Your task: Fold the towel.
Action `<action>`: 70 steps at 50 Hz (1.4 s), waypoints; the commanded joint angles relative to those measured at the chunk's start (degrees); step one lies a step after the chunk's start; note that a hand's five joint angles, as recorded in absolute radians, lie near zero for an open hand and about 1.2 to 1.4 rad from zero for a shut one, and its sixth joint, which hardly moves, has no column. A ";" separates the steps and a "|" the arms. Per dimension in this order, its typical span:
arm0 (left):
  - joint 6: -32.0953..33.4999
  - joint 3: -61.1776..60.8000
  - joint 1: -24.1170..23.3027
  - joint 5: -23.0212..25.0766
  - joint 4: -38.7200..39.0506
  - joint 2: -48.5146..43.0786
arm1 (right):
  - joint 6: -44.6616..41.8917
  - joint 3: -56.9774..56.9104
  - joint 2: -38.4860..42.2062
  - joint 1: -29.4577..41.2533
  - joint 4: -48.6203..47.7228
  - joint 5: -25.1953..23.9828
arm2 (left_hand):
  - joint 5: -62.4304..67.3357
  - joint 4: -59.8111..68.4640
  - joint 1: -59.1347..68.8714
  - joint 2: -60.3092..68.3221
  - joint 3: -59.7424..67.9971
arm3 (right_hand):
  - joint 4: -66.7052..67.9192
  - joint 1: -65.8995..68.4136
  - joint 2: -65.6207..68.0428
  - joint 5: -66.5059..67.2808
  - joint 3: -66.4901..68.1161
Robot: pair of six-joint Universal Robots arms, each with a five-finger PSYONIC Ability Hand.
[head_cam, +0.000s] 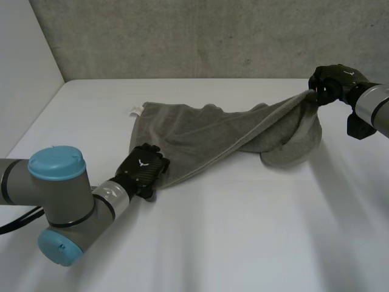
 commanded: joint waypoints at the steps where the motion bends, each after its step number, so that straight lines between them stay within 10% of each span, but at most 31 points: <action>1: -0.08 0.28 0.03 -0.08 0.15 -0.22 | 0.10 -1.09 0.64 0.84 0.03 0.30 | 1.84 -3.18 0.70 0.91 -2.82 | -3.85 5.49 3.06 2.82 -2.32; 32: -7.46 2.12 0.74 -0.34 -6.70 -0.04 | 0.01 -0.74 0.90 1.55 0.12 0.12 | 5.37 -3.18 4.24 4.44 -2.82 | -3.85 5.49 3.06 2.82 -2.32; 39: -14.84 3.00 1.26 -7.36 -7.49 1.36 | 0.01 -0.12 0.99 1.55 0.21 -0.23 | 5.54 -3.18 4.40 4.61 -2.82 | -3.85 5.49 3.06 2.82 -2.32; 70: -14.50 3.61 2.14 -9.22 -7.41 0.57 | -0.69 2.34 0.81 1.46 0.12 -0.93 | 7.06 -3.18 5.92 6.12 -2.82 | -3.85 5.49 3.06 2.82 -2.32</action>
